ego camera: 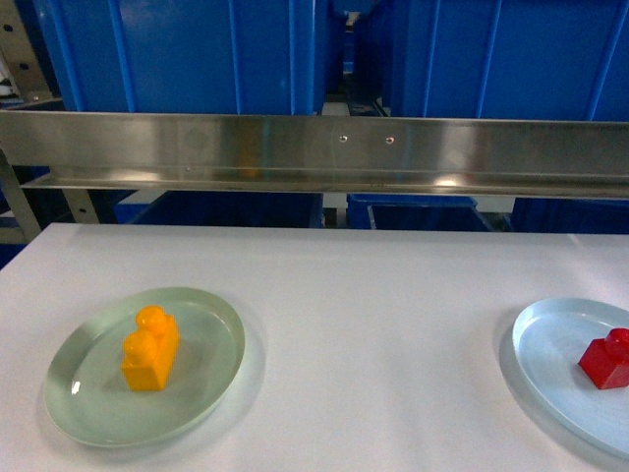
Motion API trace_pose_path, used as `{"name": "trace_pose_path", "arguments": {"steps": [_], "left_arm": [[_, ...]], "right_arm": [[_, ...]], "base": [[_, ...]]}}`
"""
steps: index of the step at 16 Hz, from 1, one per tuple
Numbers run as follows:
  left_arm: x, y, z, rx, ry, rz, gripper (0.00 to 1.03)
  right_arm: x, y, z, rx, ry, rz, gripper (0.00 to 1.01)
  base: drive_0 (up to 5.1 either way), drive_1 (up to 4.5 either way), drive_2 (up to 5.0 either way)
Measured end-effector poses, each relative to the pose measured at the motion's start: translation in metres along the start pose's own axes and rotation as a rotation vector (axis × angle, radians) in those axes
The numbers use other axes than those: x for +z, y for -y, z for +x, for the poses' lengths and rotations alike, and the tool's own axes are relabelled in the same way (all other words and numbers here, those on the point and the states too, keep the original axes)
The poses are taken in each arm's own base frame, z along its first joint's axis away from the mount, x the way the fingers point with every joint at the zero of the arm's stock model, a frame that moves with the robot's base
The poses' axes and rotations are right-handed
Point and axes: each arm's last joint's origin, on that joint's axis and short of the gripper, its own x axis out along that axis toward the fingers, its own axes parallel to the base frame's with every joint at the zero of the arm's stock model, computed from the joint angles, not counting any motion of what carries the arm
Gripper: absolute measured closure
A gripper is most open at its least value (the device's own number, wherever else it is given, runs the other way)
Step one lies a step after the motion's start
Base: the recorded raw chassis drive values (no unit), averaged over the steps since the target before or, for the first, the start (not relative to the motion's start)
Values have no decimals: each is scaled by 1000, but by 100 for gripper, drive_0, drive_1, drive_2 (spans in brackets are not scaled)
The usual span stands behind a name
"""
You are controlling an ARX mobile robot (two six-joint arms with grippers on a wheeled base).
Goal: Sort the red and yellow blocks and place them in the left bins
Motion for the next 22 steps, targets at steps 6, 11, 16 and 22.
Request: {"name": "trace_pose_path", "arguments": {"steps": [6, 11, 16, 22], "left_arm": [[0, 0, 0, 0, 0, 0, 5], [0, 0, 0, 0, 0, 0, 5], [1, 1, 1, 0, 14, 5, 5], [5, -11, 24, -22, 20, 7, 5]], "right_arm": [[0, 0, 0, 0, 0, 0, 3], [0, 0, 0, 0, 0, 0, 3], [0, 0, 0, 0, 0, 0, 3], [5, 15, 23, -25, -9, -3, 3]], "base": [[0, 0, 0], [0, 0, 0], [0, 0, 0], [0, 0, 0]]}}
